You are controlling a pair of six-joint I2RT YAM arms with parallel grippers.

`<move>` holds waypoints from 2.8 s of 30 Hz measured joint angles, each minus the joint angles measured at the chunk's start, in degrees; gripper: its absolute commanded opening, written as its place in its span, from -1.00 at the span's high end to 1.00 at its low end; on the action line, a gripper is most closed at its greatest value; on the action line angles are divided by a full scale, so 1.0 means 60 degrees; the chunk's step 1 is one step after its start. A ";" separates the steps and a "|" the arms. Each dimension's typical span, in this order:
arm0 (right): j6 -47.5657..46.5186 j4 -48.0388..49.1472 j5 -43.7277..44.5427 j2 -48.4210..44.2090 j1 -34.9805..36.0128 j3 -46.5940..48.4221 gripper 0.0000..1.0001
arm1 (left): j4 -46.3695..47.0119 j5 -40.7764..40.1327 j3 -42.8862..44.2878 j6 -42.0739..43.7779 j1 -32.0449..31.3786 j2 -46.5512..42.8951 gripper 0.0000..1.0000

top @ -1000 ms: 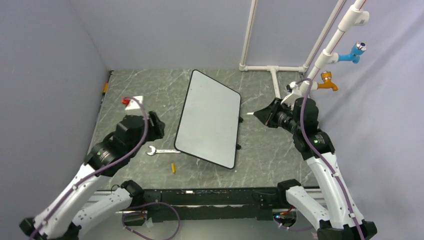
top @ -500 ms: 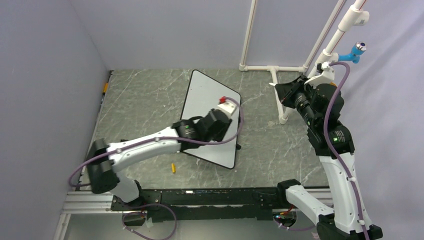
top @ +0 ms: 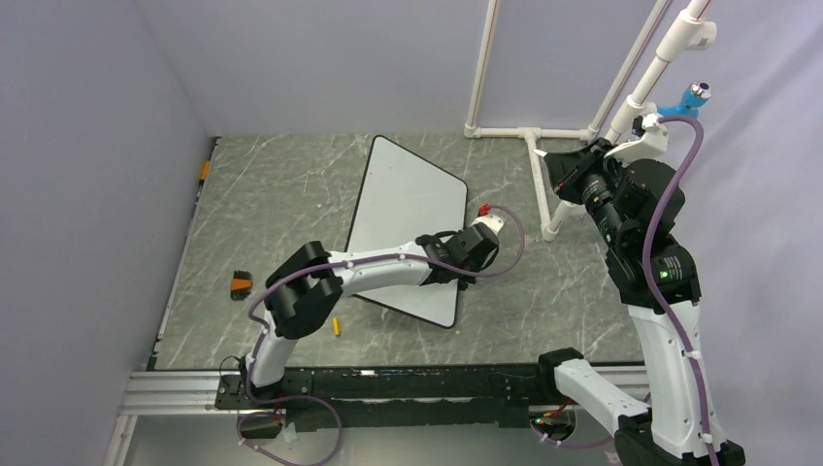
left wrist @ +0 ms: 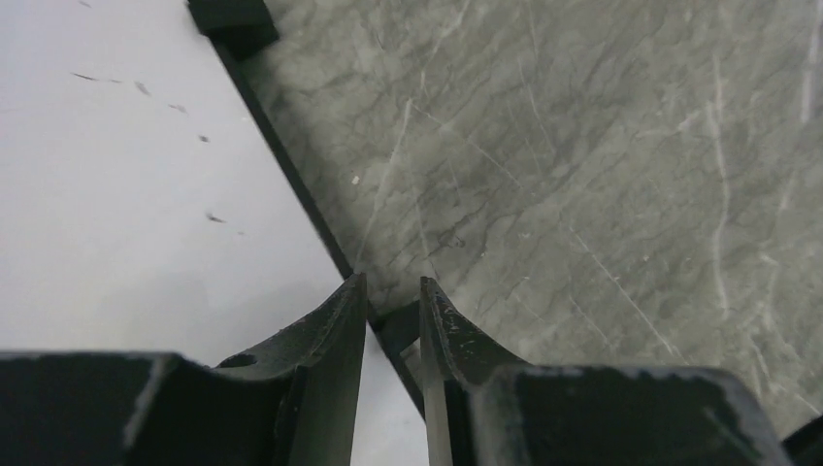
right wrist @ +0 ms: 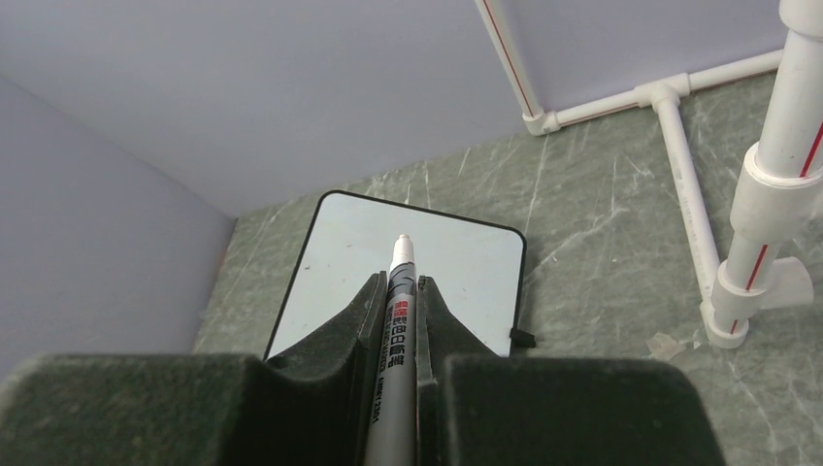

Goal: Write a sentence on the whiteboard
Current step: Adjust the whiteboard stand at the center of the board, then hold the whiteboard marker at the Whiteboard stand.

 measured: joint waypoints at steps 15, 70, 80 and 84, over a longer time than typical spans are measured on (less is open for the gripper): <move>0.0117 0.0229 -0.0310 -0.0171 0.0000 -0.0441 1.00 | 0.0586 0.0736 0.0397 -0.0619 0.0029 0.1614 0.52; 0.0350 0.1300 -0.1268 -0.0470 0.0000 -0.2758 1.00 | -0.2317 0.2277 -0.3931 0.3096 0.1053 -0.6969 -0.68; 0.0277 0.1348 -0.1621 -0.0586 0.0000 -0.3220 1.00 | -0.3257 0.3497 -0.3213 0.3639 0.5515 -0.8131 -0.99; 0.0208 0.1373 -0.2007 -0.0586 0.0000 -0.3370 1.00 | -0.3169 0.4357 -0.3147 0.3588 0.7249 -0.7930 -0.99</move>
